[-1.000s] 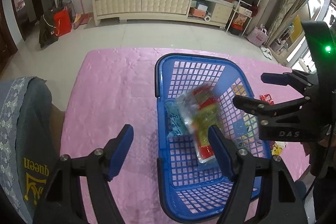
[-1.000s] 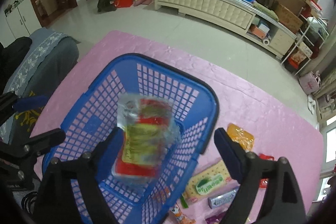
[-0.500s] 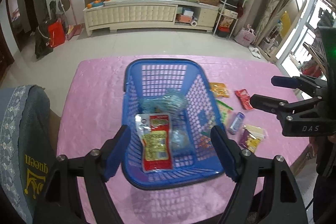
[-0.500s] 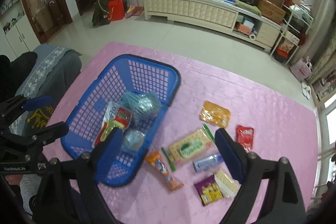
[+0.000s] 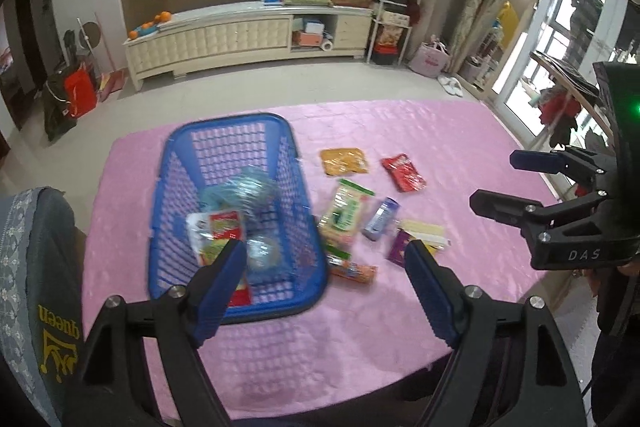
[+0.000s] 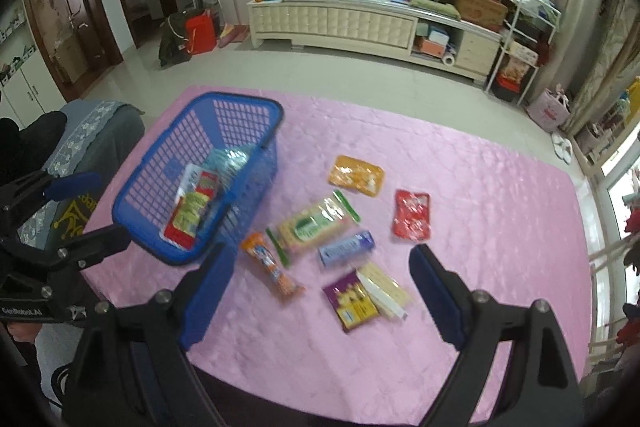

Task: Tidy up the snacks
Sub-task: 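Open the right tool to drop the red-and-yellow pouch into the basket, then grasp the orange cartoon snack stick with the left tool while the right tool grasps the purple chip bag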

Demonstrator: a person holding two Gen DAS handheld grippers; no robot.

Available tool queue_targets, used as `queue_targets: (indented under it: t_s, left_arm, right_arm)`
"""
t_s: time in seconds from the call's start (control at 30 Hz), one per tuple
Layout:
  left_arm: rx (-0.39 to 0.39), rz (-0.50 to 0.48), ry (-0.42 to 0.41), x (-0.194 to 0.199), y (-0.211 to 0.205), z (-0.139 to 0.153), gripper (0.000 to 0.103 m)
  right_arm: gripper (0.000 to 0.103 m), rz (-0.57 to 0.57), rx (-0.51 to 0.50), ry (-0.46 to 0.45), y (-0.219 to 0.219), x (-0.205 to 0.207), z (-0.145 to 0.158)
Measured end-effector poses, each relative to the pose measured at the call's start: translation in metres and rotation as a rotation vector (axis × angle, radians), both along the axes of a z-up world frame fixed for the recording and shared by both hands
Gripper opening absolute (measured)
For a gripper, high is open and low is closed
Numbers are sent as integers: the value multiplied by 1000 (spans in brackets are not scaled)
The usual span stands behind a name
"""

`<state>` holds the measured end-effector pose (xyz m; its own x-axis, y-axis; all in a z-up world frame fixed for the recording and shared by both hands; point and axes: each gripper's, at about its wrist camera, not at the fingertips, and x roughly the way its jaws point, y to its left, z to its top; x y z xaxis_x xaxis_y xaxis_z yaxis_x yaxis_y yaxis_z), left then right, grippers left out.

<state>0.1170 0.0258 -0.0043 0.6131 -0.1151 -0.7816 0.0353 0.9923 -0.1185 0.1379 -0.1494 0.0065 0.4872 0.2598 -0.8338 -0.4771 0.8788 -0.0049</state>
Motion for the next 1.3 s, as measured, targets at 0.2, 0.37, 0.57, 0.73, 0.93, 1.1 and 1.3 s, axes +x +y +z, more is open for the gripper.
queue_targets:
  t_s: [0.2,0.37,0.57,0.73,0.93,1.1,1.3]
  left_arm:
    - [-15,-28,36,3,-39,-21,79]
    - [-4,-16,76,7,-67,-41,79]
    - [-9,32,94,13,-90,-63,79]
    - [24,85,133,20,-109,-88,79]
    - [29,238,148,29,-114,-115,79]
    - [32,354,187,42,-111,-141,74]
    - [28,469,240,58,-104,-180,62]
  right_arm:
    - [92,-20,-1,11,-35,-3,-15]
    - [92,-8,0,-18,-60,-7,-31]
    - [92,0,24,1,-83,0,-52]
    - [92,11,12,14,-93,9,-74]
    - [92,25,8,43,-100,20,-102]
    - [92,32,-18,38,-100,32,-126]
    - [92,35,-10,68,-97,51,-157]
